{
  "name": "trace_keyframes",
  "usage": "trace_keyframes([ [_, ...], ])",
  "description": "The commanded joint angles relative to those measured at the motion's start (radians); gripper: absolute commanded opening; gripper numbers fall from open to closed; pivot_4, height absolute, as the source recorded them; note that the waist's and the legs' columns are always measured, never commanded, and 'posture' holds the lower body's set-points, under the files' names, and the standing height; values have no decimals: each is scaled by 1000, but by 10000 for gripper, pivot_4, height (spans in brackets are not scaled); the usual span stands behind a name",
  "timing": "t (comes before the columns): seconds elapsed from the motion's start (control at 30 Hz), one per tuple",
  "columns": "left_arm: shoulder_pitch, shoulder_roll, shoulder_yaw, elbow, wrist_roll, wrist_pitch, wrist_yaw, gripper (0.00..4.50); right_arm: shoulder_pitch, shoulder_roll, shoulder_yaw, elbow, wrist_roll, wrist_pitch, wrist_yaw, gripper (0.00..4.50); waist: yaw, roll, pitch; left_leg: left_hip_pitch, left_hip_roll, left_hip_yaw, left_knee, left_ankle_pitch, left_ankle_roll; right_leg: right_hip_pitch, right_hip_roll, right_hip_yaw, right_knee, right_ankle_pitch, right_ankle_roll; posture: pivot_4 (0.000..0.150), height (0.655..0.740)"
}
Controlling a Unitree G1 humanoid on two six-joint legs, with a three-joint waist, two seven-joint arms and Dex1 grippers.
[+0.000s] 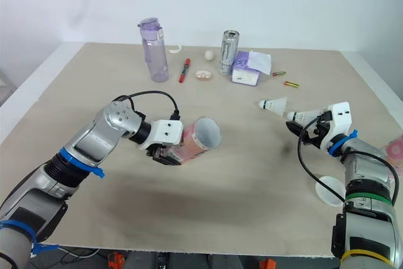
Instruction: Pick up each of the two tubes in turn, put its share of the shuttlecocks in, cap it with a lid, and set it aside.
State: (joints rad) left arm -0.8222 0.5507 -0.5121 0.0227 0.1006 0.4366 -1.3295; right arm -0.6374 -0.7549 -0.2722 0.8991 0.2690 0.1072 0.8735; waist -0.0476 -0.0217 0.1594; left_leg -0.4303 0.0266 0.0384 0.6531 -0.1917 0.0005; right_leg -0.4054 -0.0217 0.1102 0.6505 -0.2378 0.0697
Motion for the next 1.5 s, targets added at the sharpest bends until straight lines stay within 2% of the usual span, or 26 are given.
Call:
trace_keyframes([
  [0.03,21,19,-18,0,22,14,8,30083,-37,-6,-5,6,-1,4,-1,44407,0,0,0,0,0,0,0,0,0,0,0,0,0,0,0,1500,7400],
  [0.1,22,19,-18,-2,21,15,10,30083,-47,-6,-7,19,-4,5,-13,44407,0,0,0,0,0,0,0,0,0,0,0,0,0,0,0,1500,7400],
  [0.2,24,19,-18,-5,20,16,16,30083,-61,-6,-9,44,-10,3,-38,37809,-1,0,0,0,0,0,0,0,0,0,0,0,0,0,0,1500,7400],
  [0.23,24,19,-18,-5,20,16,17,30083,-66,-6,-10,52,-11,2,-41,33064,-1,0,0,0,0,0,0,0,0,0,0,0,0,0,0,1500,7400],
  [0.3,26,21,-18,-6,21,14,19,30083,-73,-4,-9,69,-15,4,-50,27048,-1,0,0,0,0,0,0,0,0,0,0,0,0,0,0,1500,7400],
  [0.33,27,22,-18,-6,21,14,20,30083,-76,-4,-9,76,-18,1,-52,20555,-1,0,0,1,0,0,0,0,0,0,0,0,0,0,0,1500,7400],
  [0.4,27,23,-18,-4,21,11,20,30083,-84,-1,-10,94,-20,-4,-54,15213,-1,0,0,1,0,0,0,0,0,0,0,0,0,0,0,1500,7400],
  [0.53,26,22,-20,-2,23,8,24,30083,-90,-1,-11,131,-27,-22,-58,968,-2,0,0,1,0,0,0,0,0,0,0,0,0,0,0,1500,7400],
  [0.67,23,18,-20,4,22,1,26,30083,-86,-5,-21,141,-24,-49,-63,968,-2,0,0,1,0,0,0,0,0,0,0,0,0,0,1,1500,7400],
  [0.83,19,15,-20,14,21,-9,25,30083,-34,-19,-53,2,8,-59,-64,968,-2,0,0,1,0,0,0,0,0,0,0,0,0,0,1,1500,7400],
  [0.97,12,11,-20,34,20,-27,21,30083,89,-34,-88,-352,44,-17,-97,968,0,2,0,0,0,0,0,0,0,0,0,1,0,-1,3,1500,7400],
  [1.1,1,0,-15,58,12,-38,14,30083,181,-78,-84,-738,90,11,-35,968,0,5,0,0,0,-1,0,0,0,0,0,1,1,-1,4,1500,7400],
  [1.2,-7,-6,-9,72,-2,-34,0,30083,184,-163,8,-1046,141,-15,135,968,1,7,1,1,0,0,1,1,1,1,0,0,1,0,4,1500,7400],
  [1.33,-16,-19,0,87,-23,-12,-14,30083,206,-248,116,-1199,88,-104,284,968,4,5,1,1,0,-1,1,1,2,1,0,-1,0,1,3,1500,7400],
  [1.5,-26,-26,0,93,-28,5,-19,30083,169,-271,183,-1223,63,-164,352,968,4,3,1,-2,0,1,1,1,2,-1,-2,-1,-1,0,3,1500,7400],
])
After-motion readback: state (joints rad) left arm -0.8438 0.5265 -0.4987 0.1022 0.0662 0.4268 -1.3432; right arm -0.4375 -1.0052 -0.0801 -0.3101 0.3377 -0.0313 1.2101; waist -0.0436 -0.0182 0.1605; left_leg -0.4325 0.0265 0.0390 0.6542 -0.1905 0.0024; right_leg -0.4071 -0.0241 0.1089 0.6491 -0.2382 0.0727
